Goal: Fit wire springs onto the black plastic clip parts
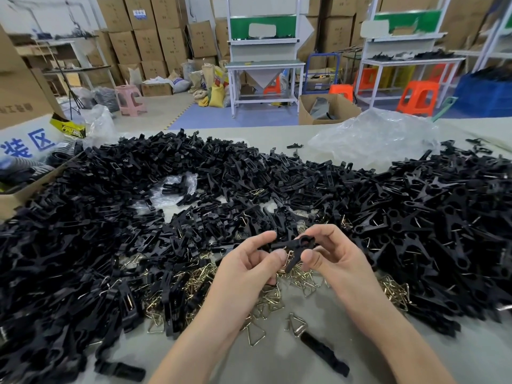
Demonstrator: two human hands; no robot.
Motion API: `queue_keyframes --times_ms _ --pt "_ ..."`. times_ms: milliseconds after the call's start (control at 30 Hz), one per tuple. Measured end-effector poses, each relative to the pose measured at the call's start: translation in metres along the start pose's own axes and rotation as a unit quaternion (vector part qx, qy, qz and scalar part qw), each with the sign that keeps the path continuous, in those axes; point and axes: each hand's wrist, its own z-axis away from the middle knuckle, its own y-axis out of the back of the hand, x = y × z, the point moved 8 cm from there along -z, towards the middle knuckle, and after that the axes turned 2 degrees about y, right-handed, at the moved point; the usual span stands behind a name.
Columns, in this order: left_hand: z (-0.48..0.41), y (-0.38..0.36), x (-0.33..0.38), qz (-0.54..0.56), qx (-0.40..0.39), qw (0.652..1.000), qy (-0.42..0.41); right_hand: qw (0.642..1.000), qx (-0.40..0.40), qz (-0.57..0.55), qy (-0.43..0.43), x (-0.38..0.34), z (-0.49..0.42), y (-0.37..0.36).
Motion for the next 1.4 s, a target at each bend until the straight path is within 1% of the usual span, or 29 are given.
queue_keyframes --times_ms 133,200,300,367,467,567,733,833,933,1067,1400 --pt "-0.001 0.0 -0.001 0.023 -0.015 1.0 0.002 0.999 -0.016 0.032 -0.006 0.0 0.0 -0.001" --pt "-0.001 -0.002 -0.002 0.037 -0.036 0.999 0.015 1.0 -0.023 0.017 -0.008 0.001 0.001 -0.002" --pt "0.0 -0.009 -0.004 0.099 -0.094 0.99 0.039 0.999 -0.043 -0.015 -0.01 0.003 0.002 -0.005" --pt "0.0 -0.011 -0.005 0.117 -0.11 0.986 0.042 0.998 -0.052 -0.025 -0.019 0.005 0.003 -0.005" --pt "0.0 -0.008 -0.004 0.096 -0.089 0.991 0.04 0.997 -0.058 -0.038 -0.028 0.008 0.002 -0.005" --pt "0.003 -0.003 0.002 0.054 -0.055 0.997 0.017 0.996 -0.055 -0.058 -0.033 0.011 0.001 -0.006" --pt "0.007 0.002 0.019 -0.025 -0.003 0.997 -0.07 0.989 -0.051 -0.133 -0.05 0.015 -0.002 -0.005" --pt "0.007 0.002 0.021 -0.04 0.007 0.996 -0.077 0.981 -0.05 -0.176 -0.063 0.015 -0.001 -0.007" --pt "0.008 0.006 0.022 -0.052 0.012 0.995 -0.08 0.978 -0.051 -0.19 -0.069 0.014 -0.001 -0.008" --pt "0.008 0.006 0.023 -0.057 0.018 0.995 -0.085 0.98 -0.045 -0.181 -0.069 0.014 -0.001 -0.008" --pt "0.008 0.002 0.02 -0.056 0.006 0.995 -0.083 0.994 -0.05 -0.086 -0.048 0.016 -0.001 -0.002"
